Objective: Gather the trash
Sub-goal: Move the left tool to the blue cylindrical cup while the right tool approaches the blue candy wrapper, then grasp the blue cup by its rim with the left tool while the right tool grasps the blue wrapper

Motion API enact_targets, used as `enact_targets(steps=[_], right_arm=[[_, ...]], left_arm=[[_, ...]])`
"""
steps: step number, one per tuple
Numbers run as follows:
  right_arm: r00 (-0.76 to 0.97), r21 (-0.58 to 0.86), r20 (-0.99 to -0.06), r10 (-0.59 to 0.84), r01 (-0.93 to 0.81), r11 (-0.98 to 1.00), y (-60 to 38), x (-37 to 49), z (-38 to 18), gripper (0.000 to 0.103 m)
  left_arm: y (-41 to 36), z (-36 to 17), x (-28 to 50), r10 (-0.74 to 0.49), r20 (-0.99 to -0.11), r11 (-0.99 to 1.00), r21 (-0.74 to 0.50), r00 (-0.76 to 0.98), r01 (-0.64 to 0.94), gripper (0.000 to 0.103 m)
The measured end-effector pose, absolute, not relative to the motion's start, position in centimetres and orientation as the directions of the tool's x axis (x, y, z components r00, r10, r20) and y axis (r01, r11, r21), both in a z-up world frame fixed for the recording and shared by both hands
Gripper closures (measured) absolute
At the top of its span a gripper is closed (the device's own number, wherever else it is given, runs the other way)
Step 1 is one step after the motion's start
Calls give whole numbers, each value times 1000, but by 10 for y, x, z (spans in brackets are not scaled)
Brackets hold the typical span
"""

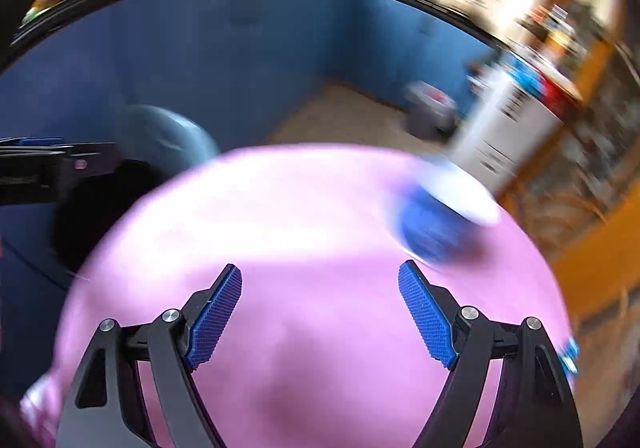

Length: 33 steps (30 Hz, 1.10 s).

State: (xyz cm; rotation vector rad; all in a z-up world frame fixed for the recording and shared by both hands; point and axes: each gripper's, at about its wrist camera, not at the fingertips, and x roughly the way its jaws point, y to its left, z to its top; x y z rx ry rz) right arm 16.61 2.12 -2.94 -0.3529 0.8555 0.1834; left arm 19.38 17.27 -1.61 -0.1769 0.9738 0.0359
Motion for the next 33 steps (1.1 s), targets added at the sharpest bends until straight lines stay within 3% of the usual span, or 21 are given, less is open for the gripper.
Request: enact_targets(steps=[4,10,21,30,33], right_arm=[[633,-239,-764,-126,-95,966,-75,163,-30,19],[600,-201,-774,-201,69,977,-167,160,-33,16],[564,-51,-819,-105,109,993,-208,175,-57,15],[575,-21,-815,-71,94,995,-195,183,-64,15],[579,-9,-813,-63,95,995,-192,181,-64,23]], left_arm=[[105,-16,211,-114,-819,992,-121,562,25,3],[23,-25,244,-145,-826,984,-65,545,164,3],[-42,-49,303,-172,-853,968,-53,493,245,3],[-65,-59,327,-142,-859,964,-7,491,266,3],[-63,-58,324,-140,-854,963,0,502,269,4]])
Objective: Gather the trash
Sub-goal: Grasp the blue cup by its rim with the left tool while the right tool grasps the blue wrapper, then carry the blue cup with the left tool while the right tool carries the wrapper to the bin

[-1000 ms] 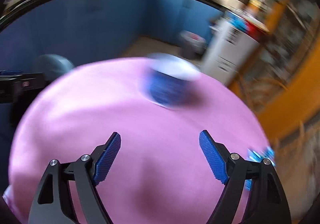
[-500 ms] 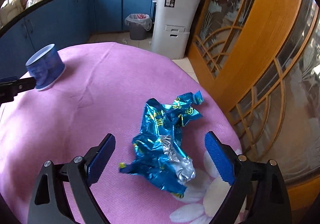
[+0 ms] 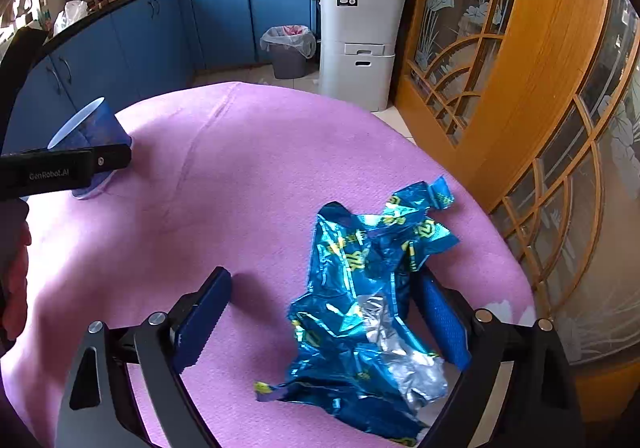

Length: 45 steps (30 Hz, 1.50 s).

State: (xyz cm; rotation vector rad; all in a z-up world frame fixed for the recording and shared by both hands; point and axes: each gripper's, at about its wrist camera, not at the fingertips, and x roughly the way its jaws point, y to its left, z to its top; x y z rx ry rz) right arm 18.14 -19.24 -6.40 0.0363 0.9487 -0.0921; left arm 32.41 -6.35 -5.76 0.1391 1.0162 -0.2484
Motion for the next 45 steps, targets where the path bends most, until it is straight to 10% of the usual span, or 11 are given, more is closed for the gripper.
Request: enact_targets(steps=[4,7,45], right_arm=[[588,3,-807,-52,91,996,-188,180,-59,54],[590,-1,-806,-56,92,996,-187,180,-57,57],[669,-36,-743,32,-88,996,-104,148,4,63]], left_arm=[[-60,-58,320,-154,-851,959,-7,502,282,21],[-56,-56,316,-157,-844,960,-8,513,279,21],[23,13,240,-119,-754,985,-5,645,175,25]])
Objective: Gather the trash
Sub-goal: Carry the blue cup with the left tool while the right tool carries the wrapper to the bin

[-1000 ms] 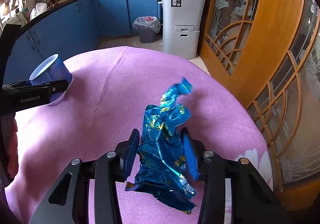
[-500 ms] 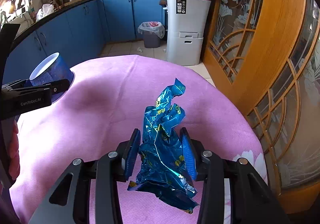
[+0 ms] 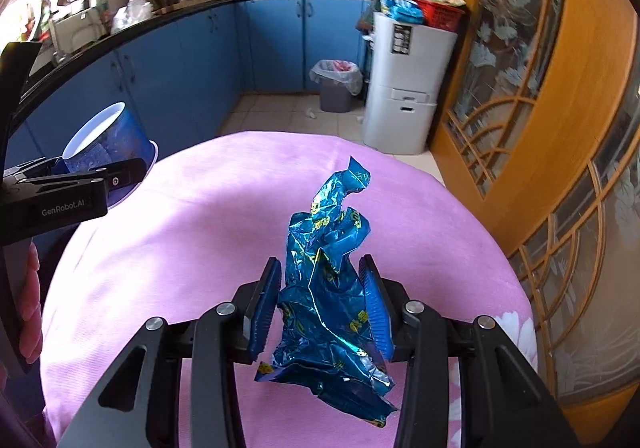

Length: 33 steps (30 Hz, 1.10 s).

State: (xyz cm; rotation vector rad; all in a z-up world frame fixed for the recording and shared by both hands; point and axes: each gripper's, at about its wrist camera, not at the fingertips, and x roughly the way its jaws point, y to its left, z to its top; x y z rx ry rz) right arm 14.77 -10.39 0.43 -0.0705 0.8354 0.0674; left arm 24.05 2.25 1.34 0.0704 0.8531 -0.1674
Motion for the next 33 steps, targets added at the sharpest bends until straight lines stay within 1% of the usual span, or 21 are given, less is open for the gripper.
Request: enact_targets(steps=[7,16,26,33], right_arm=[[679,-51,-728,93,-189,981,-54,143,19,63],[674,-89,-713,194,-361,928,35,140,32,63],[622,-100,-721,305,-529,842,136,140,30,63],[577,-104,-737,353,-612,784,194,140,22,63]], left_arm=[[73,27,214,-79,-736,995,-15,672,101,25],[157,33,178,9,-720,998,-32,694,-46,25],[255,27,135,126,-727,971,-49,675,-234,25],[301,18,112,188,-734,946,-45,652,-322,25]])
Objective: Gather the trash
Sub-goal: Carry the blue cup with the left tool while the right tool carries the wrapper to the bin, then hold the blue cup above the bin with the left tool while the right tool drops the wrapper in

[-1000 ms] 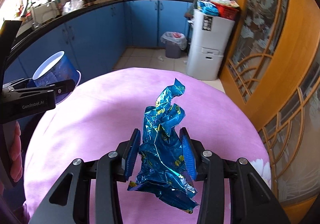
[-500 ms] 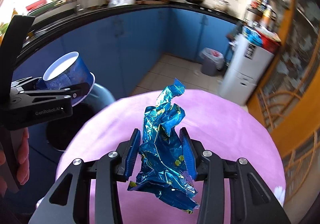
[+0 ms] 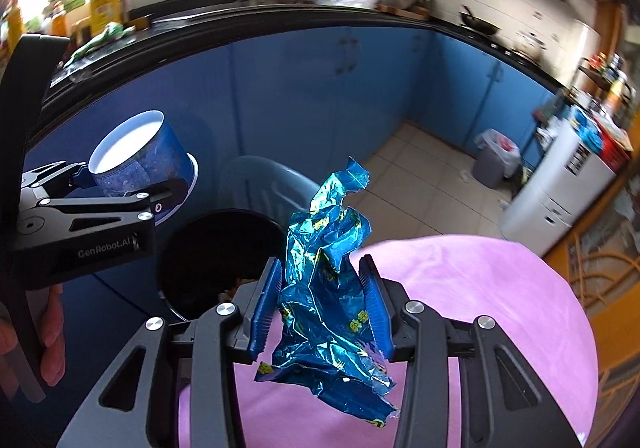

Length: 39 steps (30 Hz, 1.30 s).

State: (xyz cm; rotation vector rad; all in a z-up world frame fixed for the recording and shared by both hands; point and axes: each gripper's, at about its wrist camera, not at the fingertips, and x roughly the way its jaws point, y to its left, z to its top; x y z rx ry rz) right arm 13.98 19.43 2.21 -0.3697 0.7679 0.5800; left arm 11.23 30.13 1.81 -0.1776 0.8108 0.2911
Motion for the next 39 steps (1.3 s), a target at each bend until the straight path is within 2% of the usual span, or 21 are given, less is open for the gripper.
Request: enact_targets(steps=[14,15,20,21,22,23,24,39], right_arm=[[472,-60,-787,397,-699,713,262,158,-8,63],[465,-53,-792,397,-699,713,264,161,-11,60],[450,-47,-802,394,-704,709,274,170,-23,58],[445,-47,-805,392,-707,706,276,172,-26,53],[448,-52,-804,391,-708,705,277,172,-28,34],[451,-52,-800,397,-710,702,277,173,-28,27],[453,-54,-798,398,-711,701,277,173,-29,25],[492,-108,-797,350,-687,719,264,180,-32,25]], left_arm=[[356,-4,107,220,-761,907,-71,611,-416,25],[358,-5,109,219,-763,906,-73,609,-418,25],[367,-12,114,225,-772,899,-71,595,-432,25],[367,-13,115,227,-773,898,-70,592,-435,25],[369,-15,117,226,-776,896,-71,589,-438,25],[371,-17,118,225,-779,894,-73,585,-441,25],[371,-17,121,226,-781,893,-73,583,-445,25],[371,-23,138,205,-786,902,-78,582,-424,25]])
